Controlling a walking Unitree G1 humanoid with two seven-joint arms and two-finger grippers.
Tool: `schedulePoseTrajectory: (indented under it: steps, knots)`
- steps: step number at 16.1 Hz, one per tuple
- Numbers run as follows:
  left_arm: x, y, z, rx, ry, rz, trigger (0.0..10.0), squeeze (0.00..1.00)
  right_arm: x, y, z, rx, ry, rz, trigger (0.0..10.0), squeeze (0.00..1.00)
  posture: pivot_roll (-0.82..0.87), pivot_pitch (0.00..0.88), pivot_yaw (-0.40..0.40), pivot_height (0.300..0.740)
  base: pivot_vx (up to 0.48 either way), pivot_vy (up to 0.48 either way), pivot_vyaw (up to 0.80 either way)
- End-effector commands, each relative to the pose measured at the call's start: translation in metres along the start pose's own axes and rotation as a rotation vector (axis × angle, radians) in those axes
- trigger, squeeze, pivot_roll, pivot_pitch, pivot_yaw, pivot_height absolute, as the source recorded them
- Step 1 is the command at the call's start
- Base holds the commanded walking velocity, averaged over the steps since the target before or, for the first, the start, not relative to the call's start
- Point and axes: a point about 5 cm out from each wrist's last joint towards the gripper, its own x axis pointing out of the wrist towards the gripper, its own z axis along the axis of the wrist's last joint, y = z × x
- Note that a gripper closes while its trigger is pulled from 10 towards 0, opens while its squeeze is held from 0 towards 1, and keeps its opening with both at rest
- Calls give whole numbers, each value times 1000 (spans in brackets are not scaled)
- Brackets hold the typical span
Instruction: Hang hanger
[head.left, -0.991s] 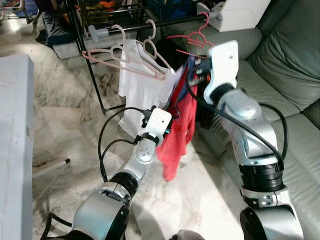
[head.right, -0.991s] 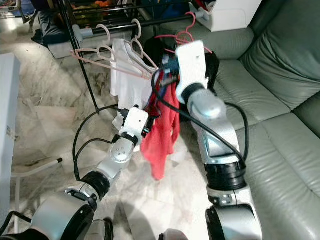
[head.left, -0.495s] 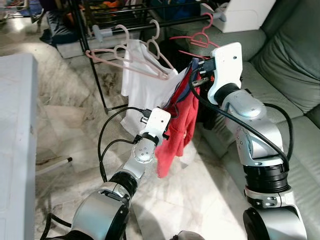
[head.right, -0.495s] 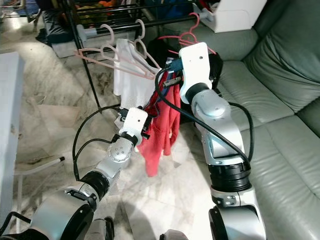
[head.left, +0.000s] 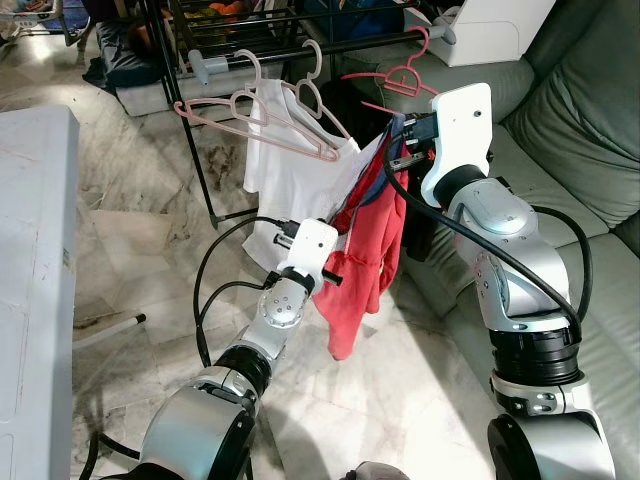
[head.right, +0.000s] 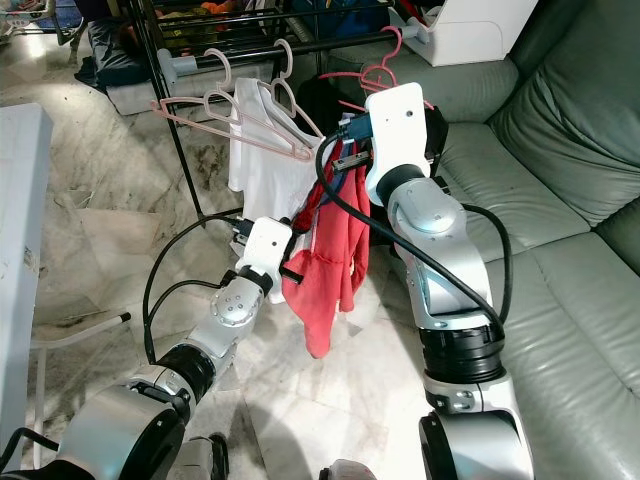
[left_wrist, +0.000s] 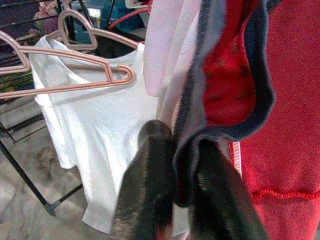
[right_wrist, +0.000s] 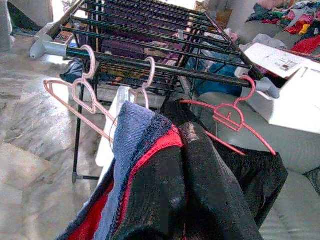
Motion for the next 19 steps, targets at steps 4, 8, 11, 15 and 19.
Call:
schedulePoseTrajectory:
  steps: [4, 8, 11, 15, 19]
  knots:
    - [-4, -2, -3, -21, -6, -42, 0, 0, 0, -4, 2, 0, -21, -13, 0, 0, -163, 106, -38, 740, 0, 0, 0]
    - [-21, 21, -19, 39, 2, -125, 0, 0, -10, -24, -38, -46, 62, -11, 0, 0, -99, 68, -2, 740, 0, 0, 0]
    - [-44, 53, -37, 153, 53, -188, 0, 0, -32, -30, -91, -42, 216, 2, 0, 0, -56, 33, 22, 740, 0, 0, 0]
    - [-56, 75, -42, 187, 80, -208, 0, 0, -55, -13, -148, -66, 357, 71, 0, 0, -30, 0, 46, 740, 0, 0, 0]
    - [-52, 78, -24, 228, 17, -320, 0, 0, -65, -7, -175, -73, 392, 0, 0, 0, -12, 0, 48, 740, 0, 0, 0]
